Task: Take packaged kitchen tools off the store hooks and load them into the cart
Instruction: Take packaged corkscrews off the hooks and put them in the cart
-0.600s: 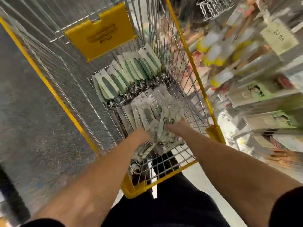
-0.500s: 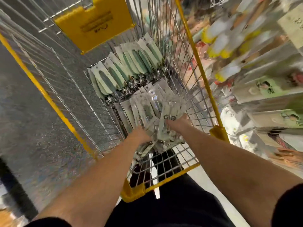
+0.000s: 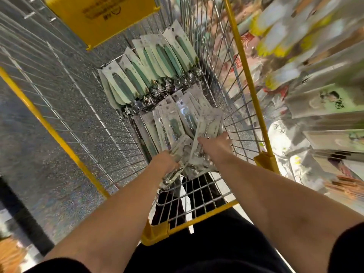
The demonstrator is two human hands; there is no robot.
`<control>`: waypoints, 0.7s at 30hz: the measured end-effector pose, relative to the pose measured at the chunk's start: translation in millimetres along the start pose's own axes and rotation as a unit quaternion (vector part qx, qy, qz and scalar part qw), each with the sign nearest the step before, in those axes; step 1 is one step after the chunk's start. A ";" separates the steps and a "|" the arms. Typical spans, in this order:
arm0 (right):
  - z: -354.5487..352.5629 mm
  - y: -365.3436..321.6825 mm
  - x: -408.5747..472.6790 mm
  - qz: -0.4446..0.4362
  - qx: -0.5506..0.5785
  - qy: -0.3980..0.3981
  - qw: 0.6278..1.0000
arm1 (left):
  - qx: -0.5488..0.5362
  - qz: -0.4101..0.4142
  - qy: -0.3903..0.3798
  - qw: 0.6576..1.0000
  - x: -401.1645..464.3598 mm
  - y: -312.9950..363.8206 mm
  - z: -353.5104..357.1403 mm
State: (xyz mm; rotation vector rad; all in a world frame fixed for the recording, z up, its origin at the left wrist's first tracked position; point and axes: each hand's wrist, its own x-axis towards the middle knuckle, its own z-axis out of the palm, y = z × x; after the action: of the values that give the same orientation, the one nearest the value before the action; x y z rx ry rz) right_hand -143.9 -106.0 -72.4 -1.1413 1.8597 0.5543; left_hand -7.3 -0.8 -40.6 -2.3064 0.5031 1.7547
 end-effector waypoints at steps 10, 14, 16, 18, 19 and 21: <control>-13.4 0.5 -13.0 -0.031 0.154 -0.047 0.986 | -0.080 0.045 -0.022 0.995 -23.2 -6.9 -1.8; -30.7 0.9 -36.7 -0.078 0.173 -0.037 0.981 | -0.103 0.073 0.019 0.992 -47.0 -12.5 -19.2; -44.1 -0.5 -58.2 -0.102 0.196 -0.034 0.975 | -0.129 0.086 0.038 0.987 -62.6 -15.5 -30.6; -54.7 5.1 -72.2 -0.141 0.211 -0.042 0.966 | -0.173 0.121 0.048 0.976 -84.4 -21.5 -42.0; -60.3 8.3 -78.1 -0.155 0.217 -0.044 0.963 | -0.197 0.141 0.056 0.969 -95.9 -25.0 -46.3; -74.4 12.3 -107.2 -0.177 0.286 -0.059 0.940 | -0.235 0.190 0.074 0.950 -119.2 -30.1 -57.1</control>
State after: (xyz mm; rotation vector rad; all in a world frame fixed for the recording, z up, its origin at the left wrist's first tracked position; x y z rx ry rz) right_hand -164.7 -101.4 56.8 -0.9795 1.5144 -0.1227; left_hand 26.9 24.1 88.2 -2.8404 0.6488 2.0676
